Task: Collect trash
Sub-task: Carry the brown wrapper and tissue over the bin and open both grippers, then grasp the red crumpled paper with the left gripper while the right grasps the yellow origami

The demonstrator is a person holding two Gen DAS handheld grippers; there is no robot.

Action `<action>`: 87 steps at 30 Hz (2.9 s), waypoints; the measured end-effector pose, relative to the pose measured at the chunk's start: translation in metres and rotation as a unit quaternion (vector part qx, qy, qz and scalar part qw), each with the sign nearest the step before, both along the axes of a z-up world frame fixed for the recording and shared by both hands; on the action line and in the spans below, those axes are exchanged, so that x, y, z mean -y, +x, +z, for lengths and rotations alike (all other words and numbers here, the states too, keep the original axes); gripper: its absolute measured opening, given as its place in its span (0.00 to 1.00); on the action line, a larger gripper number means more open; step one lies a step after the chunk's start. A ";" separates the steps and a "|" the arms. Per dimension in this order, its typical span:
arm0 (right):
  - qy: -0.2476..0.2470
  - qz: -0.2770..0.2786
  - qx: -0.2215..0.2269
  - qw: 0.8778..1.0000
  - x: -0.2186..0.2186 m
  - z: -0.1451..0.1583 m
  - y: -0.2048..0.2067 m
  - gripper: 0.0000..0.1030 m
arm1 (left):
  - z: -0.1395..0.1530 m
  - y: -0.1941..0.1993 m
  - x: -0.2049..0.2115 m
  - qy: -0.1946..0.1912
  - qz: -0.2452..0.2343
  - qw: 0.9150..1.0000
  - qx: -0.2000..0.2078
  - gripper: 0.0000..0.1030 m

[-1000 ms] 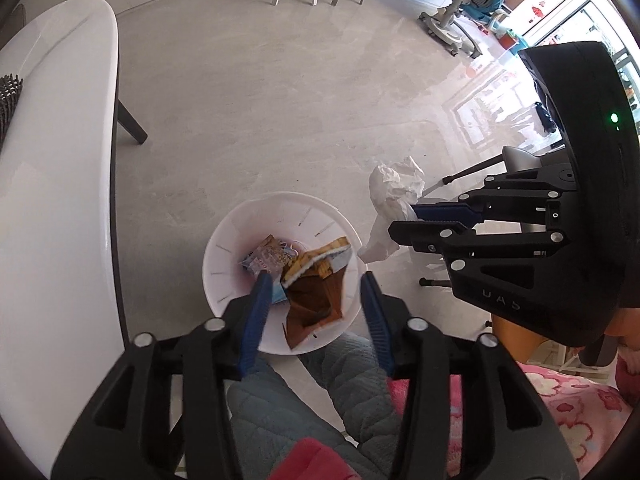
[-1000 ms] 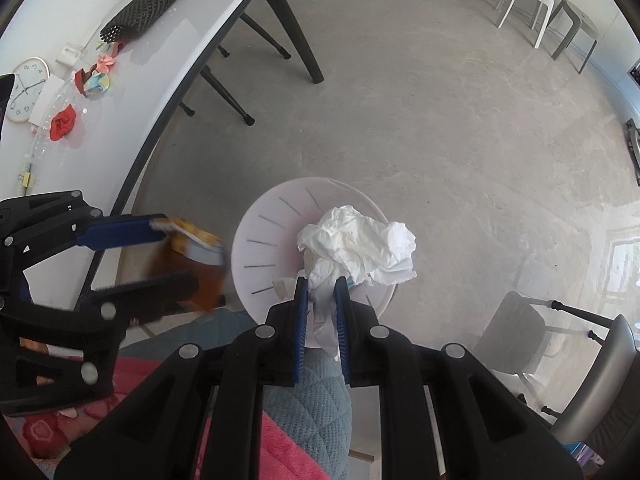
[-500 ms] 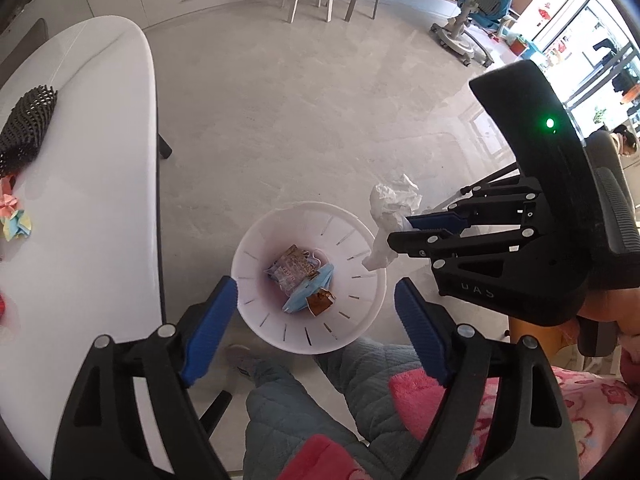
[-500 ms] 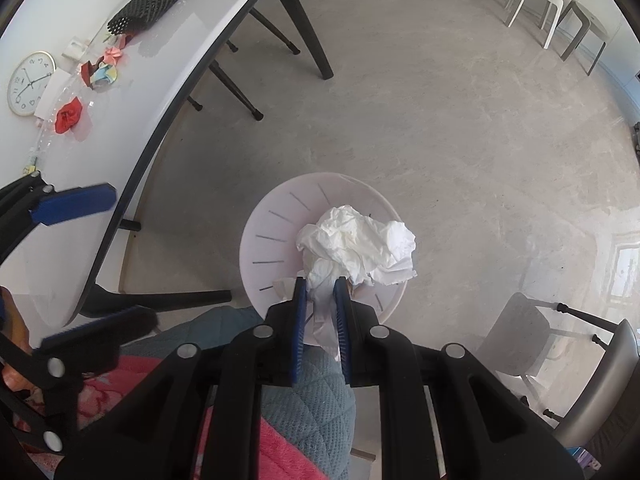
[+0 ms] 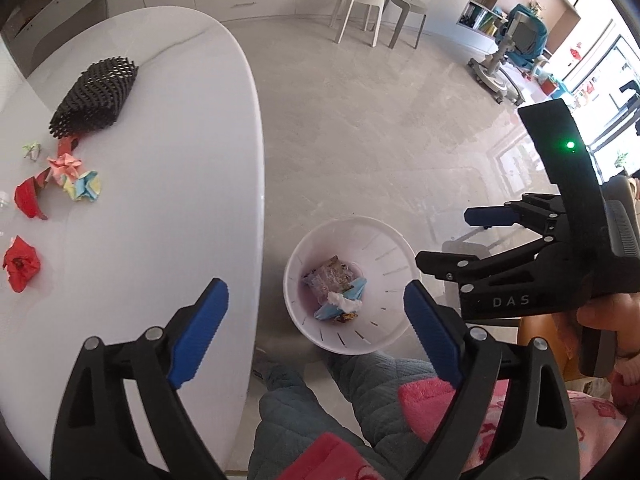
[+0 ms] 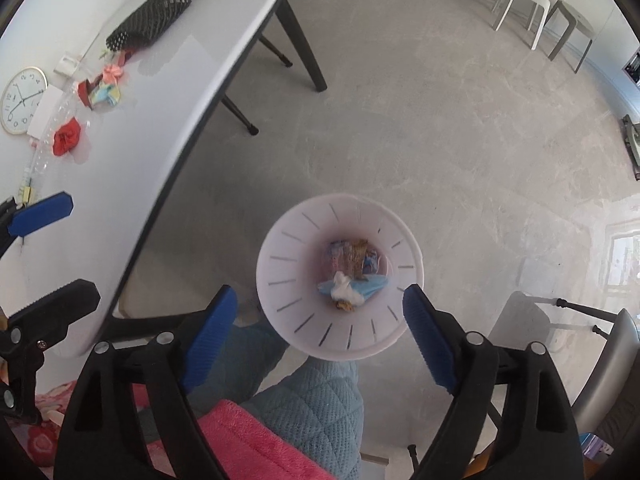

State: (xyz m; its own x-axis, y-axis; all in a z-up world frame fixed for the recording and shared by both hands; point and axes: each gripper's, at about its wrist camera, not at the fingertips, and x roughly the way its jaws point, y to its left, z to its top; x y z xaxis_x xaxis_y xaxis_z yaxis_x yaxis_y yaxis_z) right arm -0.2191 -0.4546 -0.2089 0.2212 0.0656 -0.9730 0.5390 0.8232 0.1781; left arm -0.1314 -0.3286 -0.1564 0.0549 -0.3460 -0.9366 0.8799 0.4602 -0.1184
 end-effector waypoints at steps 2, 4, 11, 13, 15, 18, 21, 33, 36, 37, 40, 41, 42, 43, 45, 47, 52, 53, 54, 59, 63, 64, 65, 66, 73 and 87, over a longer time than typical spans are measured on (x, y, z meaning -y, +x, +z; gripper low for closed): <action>-0.007 0.000 0.012 1.000 0.000 0.011 0.008 0.84 | 0.006 0.010 -0.009 -0.007 0.016 1.000 0.004 0.86; -0.018 0.002 0.027 0.999 -0.003 0.026 0.018 0.89 | 0.015 0.022 -0.018 -0.015 0.038 0.999 0.008 0.88; -0.048 0.039 0.081 0.995 -0.028 0.069 0.076 0.94 | 0.035 0.082 -0.068 -0.032 0.136 0.989 0.038 0.92; -0.052 0.053 0.091 0.993 -0.037 0.074 0.095 0.96 | 0.036 0.102 -0.087 -0.030 0.166 0.985 0.045 0.92; -0.054 0.070 0.099 0.991 -0.049 0.077 0.115 0.97 | 0.037 0.122 -0.104 -0.025 0.192 0.980 0.050 0.92; -0.047 0.095 0.109 0.988 -0.067 0.077 0.148 0.97 | 0.033 0.152 -0.133 -0.013 0.232 0.971 0.056 0.92; -0.042 0.119 0.113 0.986 -0.084 0.073 0.179 0.97 | 0.029 0.178 -0.159 -0.010 0.267 0.962 0.054 0.92; -0.032 0.181 0.100 0.978 -0.135 0.046 0.282 0.97 | -0.005 0.267 -0.197 0.011 0.327 0.944 0.031 0.92; -0.035 0.191 0.085 0.977 -0.140 0.036 0.298 0.97 | -0.016 0.283 -0.194 0.017 0.333 0.942 0.024 0.92; -0.036 0.194 0.080 0.977 -0.141 0.031 0.303 0.97 | -0.021 0.289 -0.192 0.019 0.335 0.942 0.020 0.92; -0.032 0.207 0.061 0.976 -0.145 0.016 0.313 0.97 | -0.035 0.300 -0.189 0.029 0.341 0.939 0.008 0.92; -0.032 0.211 0.059 0.975 -0.145 0.014 0.315 0.97 | -0.039 0.303 -0.188 0.033 0.343 0.939 0.006 0.92; -0.034 0.219 0.057 0.973 -0.147 0.010 0.317 0.97 | -0.042 0.305 -0.187 0.036 0.344 0.938 0.005 0.92; -0.039 0.226 0.058 0.972 -0.149 0.008 0.319 0.97 | -0.045 0.306 -0.185 0.040 0.344 0.938 0.007 0.92; -0.054 0.239 0.054 0.968 -0.151 0.003 0.322 0.96 | -0.050 0.308 -0.183 0.044 0.342 0.938 0.011 0.92; -0.059 0.248 0.049 0.966 -0.152 -0.002 0.325 0.84 | -0.054 0.308 -0.181 0.050 0.341 0.938 0.017 0.90; -0.053 0.260 0.038 0.963 -0.150 -0.013 0.330 0.49 | -0.065 0.310 -0.179 0.062 0.341 0.938 0.005 0.65; -0.058 0.265 0.038 0.962 -0.151 -0.012 0.331 0.43 | -0.066 0.309 -0.180 0.058 0.344 0.937 0.004 0.61; -0.057 0.268 0.036 0.961 -0.151 -0.012 0.332 0.35 | -0.065 0.309 -0.181 0.056 0.347 0.936 0.006 0.59; -0.063 0.274 0.042 0.959 -0.148 -0.008 0.331 0.31 | -0.064 0.306 -0.185 0.052 0.350 0.935 0.008 0.42; -0.063 0.269 0.048 0.960 -0.144 -0.001 0.326 0.31 | -0.060 0.303 -0.187 0.046 0.353 0.935 0.008 0.39; -0.063 0.267 0.050 0.960 -0.142 0.001 0.324 0.31 | -0.059 0.302 -0.188 0.046 0.353 0.934 0.009 0.39; -0.062 0.265 0.052 0.961 -0.140 0.002 0.321 0.31 | -0.057 0.300 -0.188 0.043 0.352 0.935 0.010 0.39; -0.063 0.261 0.055 0.962 -0.139 0.005 0.318 0.31 | -0.054 0.300 -0.191 0.040 0.351 0.935 0.010 0.39; -0.057 0.227 0.075 0.969 -0.121 0.023 0.287 0.31 | -0.033 0.276 -0.190 0.021 0.332 0.943 0.018 0.39; -0.051 0.102 0.062 0.992 -0.055 0.030 0.129 0.31 | 0.004 0.138 -0.068 -0.007 0.138 0.990 0.007 0.39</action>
